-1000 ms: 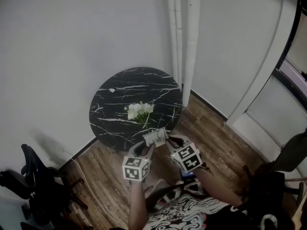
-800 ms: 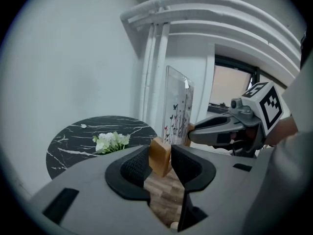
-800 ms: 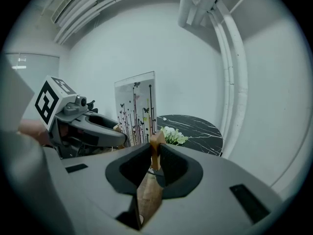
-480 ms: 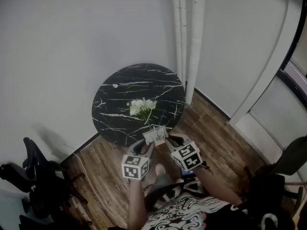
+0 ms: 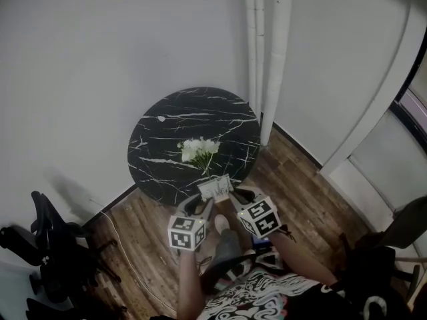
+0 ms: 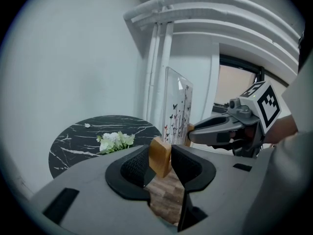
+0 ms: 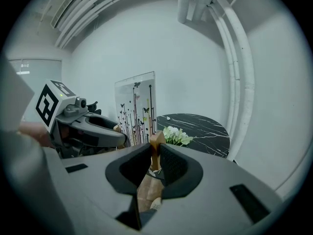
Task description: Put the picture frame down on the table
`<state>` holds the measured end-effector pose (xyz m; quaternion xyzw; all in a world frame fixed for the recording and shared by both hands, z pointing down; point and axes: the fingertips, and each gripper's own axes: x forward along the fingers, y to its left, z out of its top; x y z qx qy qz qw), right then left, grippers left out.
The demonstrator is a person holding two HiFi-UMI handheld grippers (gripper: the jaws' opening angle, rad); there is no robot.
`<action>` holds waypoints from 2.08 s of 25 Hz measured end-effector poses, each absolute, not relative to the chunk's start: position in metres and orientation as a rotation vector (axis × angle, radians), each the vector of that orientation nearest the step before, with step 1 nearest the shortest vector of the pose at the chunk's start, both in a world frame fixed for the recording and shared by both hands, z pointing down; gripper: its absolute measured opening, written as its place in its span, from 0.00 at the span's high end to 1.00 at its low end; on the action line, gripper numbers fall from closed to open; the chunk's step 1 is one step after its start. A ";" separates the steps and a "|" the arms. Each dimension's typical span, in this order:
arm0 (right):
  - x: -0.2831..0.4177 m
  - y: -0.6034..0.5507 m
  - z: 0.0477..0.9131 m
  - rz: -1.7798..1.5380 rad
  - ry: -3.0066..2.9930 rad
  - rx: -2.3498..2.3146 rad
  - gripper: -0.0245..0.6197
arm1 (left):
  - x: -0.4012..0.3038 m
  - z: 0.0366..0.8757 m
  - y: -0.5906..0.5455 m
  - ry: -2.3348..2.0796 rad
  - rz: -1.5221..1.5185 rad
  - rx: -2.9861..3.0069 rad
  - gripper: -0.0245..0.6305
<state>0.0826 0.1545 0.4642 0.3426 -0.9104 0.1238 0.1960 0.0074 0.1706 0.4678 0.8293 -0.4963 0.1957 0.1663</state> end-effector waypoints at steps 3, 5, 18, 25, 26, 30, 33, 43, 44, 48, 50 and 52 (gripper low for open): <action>0.084 0.142 0.468 0.354 -2.541 0.960 0.87 | 0.009 0.473 0.158 -1.398 0.551 2.356 0.73; 0.084 0.132 0.470 0.363 -2.539 0.959 0.87 | 0.009 0.476 0.148 -1.392 0.551 2.353 0.73; 0.049 0.049 0.475 0.412 -2.519 0.934 0.87 | -0.027 0.479 0.064 -1.369 0.549 2.324 0.73; 0.024 -0.002 0.474 0.431 -2.523 0.935 0.87 | -0.052 0.479 0.013 -1.357 0.555 2.321 0.73; 0.020 -0.008 0.474 0.434 -2.522 0.934 0.87 | -0.055 0.480 0.006 -1.352 0.554 2.319 0.73; 0.006 -0.033 0.478 0.453 -2.509 0.943 0.87 | -0.070 0.483 -0.017 -1.333 0.560 2.309 0.73; -0.007 -0.048 0.484 0.456 -2.499 0.940 0.87 | -0.083 0.488 -0.031 -1.327 0.551 2.306 0.74; -0.046 -0.095 0.497 0.440 -2.453 0.930 0.87 | -0.121 0.506 -0.078 -1.290 0.522 2.295 0.74; -0.049 -0.098 0.497 0.435 -2.450 0.934 0.87 | -0.124 0.506 -0.083 -1.283 0.520 2.297 0.74; -0.052 -0.111 0.495 0.434 -2.443 0.967 0.87 | -0.127 0.503 -0.097 -1.247 0.525 2.319 0.74; -0.051 -0.113 0.496 0.444 -2.444 0.983 0.87 | -0.127 0.503 -0.100 -1.235 0.528 2.328 0.74; -0.050 -0.115 0.496 0.452 -2.442 0.991 0.87 | -0.126 0.504 -0.102 -1.221 0.528 2.338 0.74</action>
